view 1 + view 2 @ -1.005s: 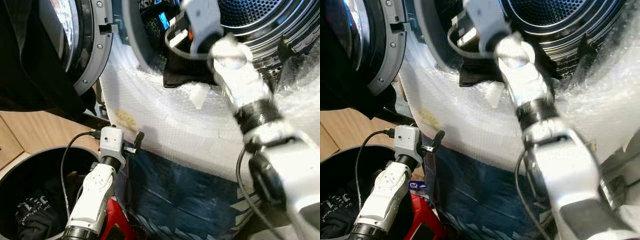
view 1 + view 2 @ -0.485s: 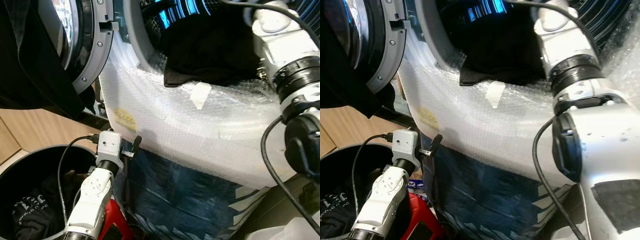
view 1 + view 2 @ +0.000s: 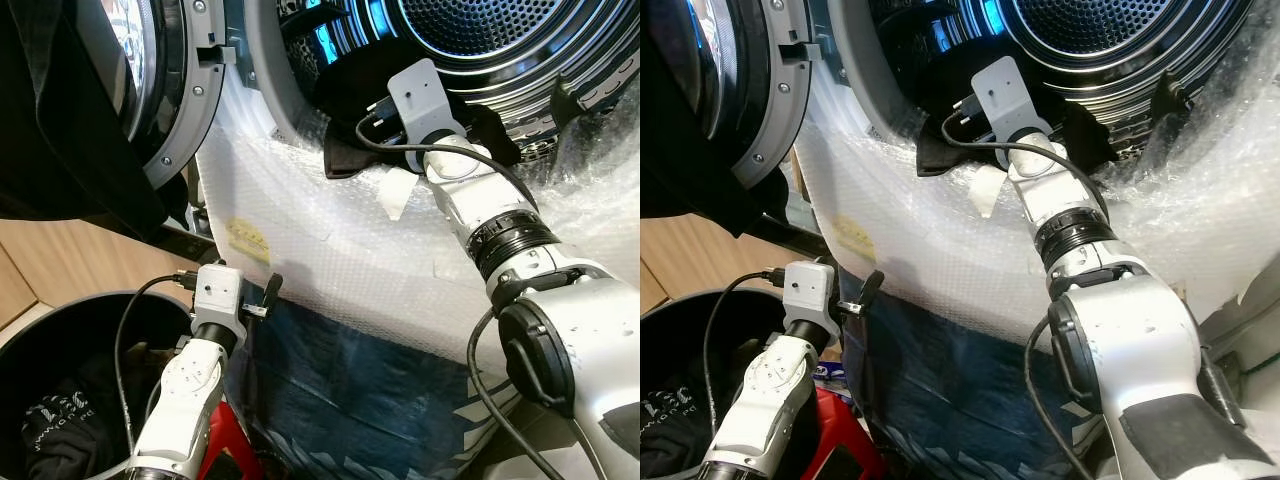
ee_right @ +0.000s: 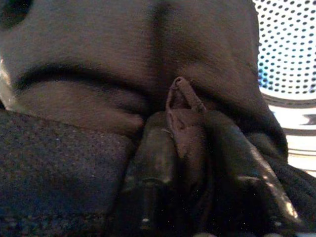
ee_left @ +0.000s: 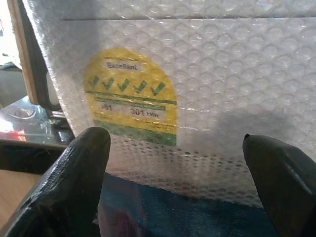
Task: Clothes washing
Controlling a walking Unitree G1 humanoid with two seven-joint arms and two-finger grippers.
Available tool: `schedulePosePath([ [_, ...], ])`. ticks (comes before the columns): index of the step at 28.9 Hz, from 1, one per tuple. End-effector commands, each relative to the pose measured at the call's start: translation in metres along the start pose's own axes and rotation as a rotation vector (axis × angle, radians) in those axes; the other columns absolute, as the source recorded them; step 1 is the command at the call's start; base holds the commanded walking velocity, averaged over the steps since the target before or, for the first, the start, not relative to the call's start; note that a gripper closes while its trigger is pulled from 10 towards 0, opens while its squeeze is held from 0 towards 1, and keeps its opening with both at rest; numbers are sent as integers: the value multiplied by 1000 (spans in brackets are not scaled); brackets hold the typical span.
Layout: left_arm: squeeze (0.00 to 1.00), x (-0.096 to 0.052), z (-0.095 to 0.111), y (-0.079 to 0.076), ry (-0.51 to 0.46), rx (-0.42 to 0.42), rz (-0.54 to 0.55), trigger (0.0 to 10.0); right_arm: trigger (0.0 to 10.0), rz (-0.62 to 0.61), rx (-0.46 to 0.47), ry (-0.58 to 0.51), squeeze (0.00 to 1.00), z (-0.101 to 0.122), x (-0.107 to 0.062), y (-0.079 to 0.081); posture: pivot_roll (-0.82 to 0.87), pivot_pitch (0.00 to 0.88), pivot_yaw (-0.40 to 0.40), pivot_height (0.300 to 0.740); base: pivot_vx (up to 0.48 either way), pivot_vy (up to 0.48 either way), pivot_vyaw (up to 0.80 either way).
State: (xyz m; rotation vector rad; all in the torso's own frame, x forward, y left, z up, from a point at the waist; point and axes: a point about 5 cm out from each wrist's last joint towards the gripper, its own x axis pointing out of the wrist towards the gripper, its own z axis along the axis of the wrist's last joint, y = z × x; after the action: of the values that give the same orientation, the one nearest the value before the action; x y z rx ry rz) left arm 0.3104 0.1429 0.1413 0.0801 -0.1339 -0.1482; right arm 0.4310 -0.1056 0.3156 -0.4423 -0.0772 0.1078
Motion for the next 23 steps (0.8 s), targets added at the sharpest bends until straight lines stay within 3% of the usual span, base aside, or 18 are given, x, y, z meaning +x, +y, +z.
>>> schedulePosePath([
  [1,0,0,5,0,-14,2,-5,10000,10000,52,31,38,1000,-5,0,10,33,0,-56,740,0,0,0],
  [3,0,1,5,0,-12,4,-9,10000,10000,38,48,2,1000,7,0,3,22,0,-54,740,0,0,0],
  [11,0,1,5,-1,-10,5,-13,10000,10000,34,64,-14,1000,12,0,0,22,0,-54,740,0,0,0],
  [16,0,7,9,1,-13,13,-24,10000,10000,-135,252,-161,1000,55,-8,-64,-18,0,-25,740,0,0,0],
  [19,0,7,8,0,-7,16,-34,10000,10000,-156,271,-176,1000,58,-11,-76,-30,0,-18,740,0,0,0],
  [23,0,8,9,0,-7,16,-36,10000,10000,-144,272,-175,1000,58,-12,-77,-33,0,-10,740,0,0,0],
])
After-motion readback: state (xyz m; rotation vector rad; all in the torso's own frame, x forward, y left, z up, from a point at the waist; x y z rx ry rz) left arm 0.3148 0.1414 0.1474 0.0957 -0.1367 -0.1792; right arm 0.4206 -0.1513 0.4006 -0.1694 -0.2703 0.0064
